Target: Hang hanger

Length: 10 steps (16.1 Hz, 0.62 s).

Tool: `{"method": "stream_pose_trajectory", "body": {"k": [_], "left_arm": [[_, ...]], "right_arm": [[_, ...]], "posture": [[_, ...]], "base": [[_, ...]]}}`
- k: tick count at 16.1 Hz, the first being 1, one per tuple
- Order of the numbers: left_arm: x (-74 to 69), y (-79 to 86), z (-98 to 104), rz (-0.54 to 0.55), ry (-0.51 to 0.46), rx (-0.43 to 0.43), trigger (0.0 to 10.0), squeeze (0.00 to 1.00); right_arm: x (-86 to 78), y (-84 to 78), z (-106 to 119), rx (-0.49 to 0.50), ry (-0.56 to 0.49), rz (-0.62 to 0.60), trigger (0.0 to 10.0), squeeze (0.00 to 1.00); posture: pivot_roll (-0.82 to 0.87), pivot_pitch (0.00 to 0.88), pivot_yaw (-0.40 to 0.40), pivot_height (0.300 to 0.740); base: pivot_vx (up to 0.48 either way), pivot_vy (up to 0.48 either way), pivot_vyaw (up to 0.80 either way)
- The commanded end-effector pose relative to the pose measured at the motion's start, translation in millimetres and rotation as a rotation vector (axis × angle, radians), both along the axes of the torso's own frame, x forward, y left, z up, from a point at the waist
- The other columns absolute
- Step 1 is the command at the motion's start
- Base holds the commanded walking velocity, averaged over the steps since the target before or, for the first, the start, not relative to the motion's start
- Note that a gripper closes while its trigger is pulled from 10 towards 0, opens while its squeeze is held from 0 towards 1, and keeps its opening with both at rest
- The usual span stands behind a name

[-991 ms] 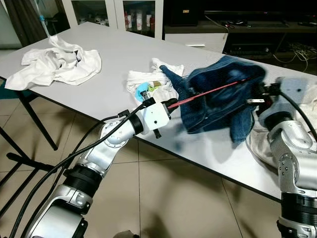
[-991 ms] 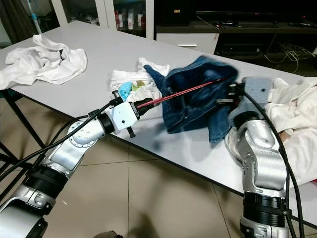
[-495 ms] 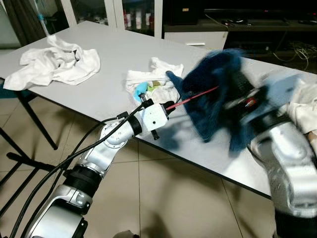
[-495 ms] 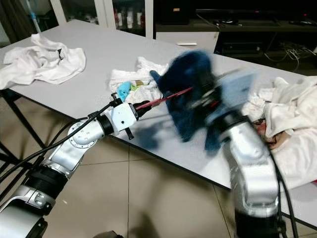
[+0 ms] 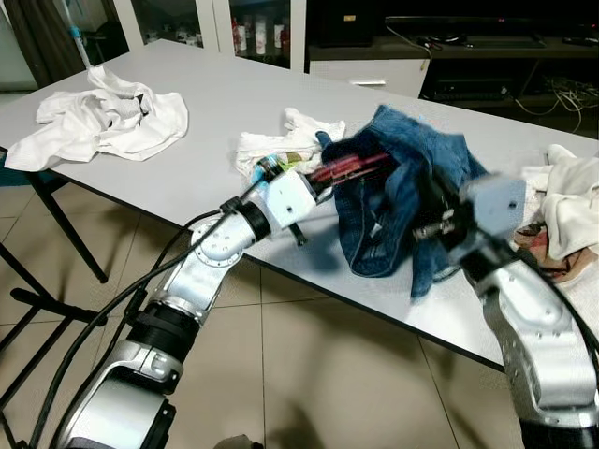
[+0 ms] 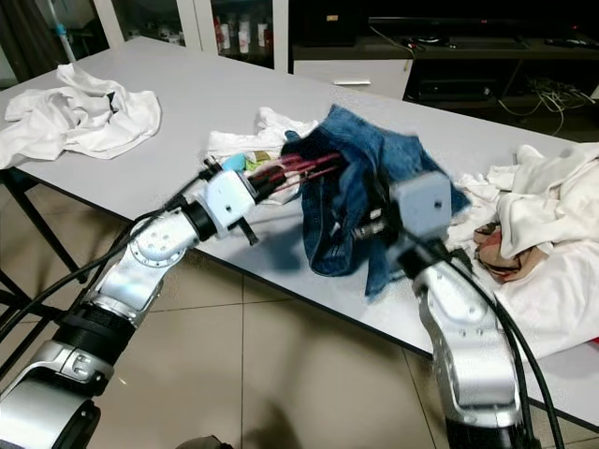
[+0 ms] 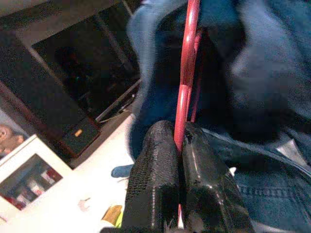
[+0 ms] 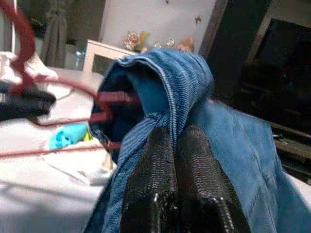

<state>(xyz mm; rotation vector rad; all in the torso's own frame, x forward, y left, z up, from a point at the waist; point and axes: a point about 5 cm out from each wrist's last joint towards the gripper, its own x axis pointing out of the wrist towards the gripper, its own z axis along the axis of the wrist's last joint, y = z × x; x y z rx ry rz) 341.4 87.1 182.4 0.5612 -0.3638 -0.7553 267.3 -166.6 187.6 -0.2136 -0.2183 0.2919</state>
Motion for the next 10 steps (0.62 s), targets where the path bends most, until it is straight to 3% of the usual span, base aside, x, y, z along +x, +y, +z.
{"method": "stream_pose_trajectory", "body": {"k": [1, 4, 5, 6, 7, 9, 10], "left_arm": [[2.2, 1.1, 15, 0.008, -0.035, -0.050, 10.0, 0.00], [3.4, 2.7, 17, 0.016, -0.037, -0.059, 10.0, 0.00], [3.1, 2.4, 16, 0.014, -0.035, -0.056, 10.0, 0.00], [2.6, 1.6, 15, 0.011, -0.035, -0.051, 10.0, 0.00], [2.4, 1.0, 15, 0.009, -0.036, -0.048, 10.0, 0.00], [2.4, 0.3, 15, 0.011, -0.039, -0.046, 10.0, 0.00], [2.5, 0.5, 15, 0.013, -0.041, -0.047, 10.0, 0.00]], "right_arm": [[0.4, -1.7, -3, -0.016, 0.003, -0.014, 0.0, 0.00], [-5.0, 12.4, -7, -0.003, 0.007, 0.051, 0.0, 0.00], [-9.4, 24.6, -4, 0.012, -0.010, 0.127, 0.0, 0.00], [-12.8, 31.3, -2, 0.013, -0.008, 0.183, 1.8, 0.00], [-15.6, 36.0, -2, -0.002, -0.003, 0.228, 10.0, 0.00], [-21.6, 41.1, -1, -0.014, 0.014, 0.313, 10.0, 0.00], [-23.1, 40.4, 3, -0.019, 0.009, 0.334, 10.0, 1.00]], "posture": [[-0.01, 0.000, 0.015, 0.723], [0.00, 0.000, 0.016, 0.723], [0.00, 0.000, 0.018, 0.723], [0.00, 0.000, 0.018, 0.723], [-0.01, 0.000, 0.017, 0.723], [-0.01, 0.000, 0.015, 0.723], [-0.01, 0.000, 0.015, 0.723]], "base": [[0.000, 0.000, 0.00], [0.000, 0.000, 0.00], [0.000, 0.000, 0.00], [0.000, 0.000, 0.00], [0.000, 0.000, 0.00], [0.000, 0.000, 0.00], [0.000, 0.000, 0.00]]}}
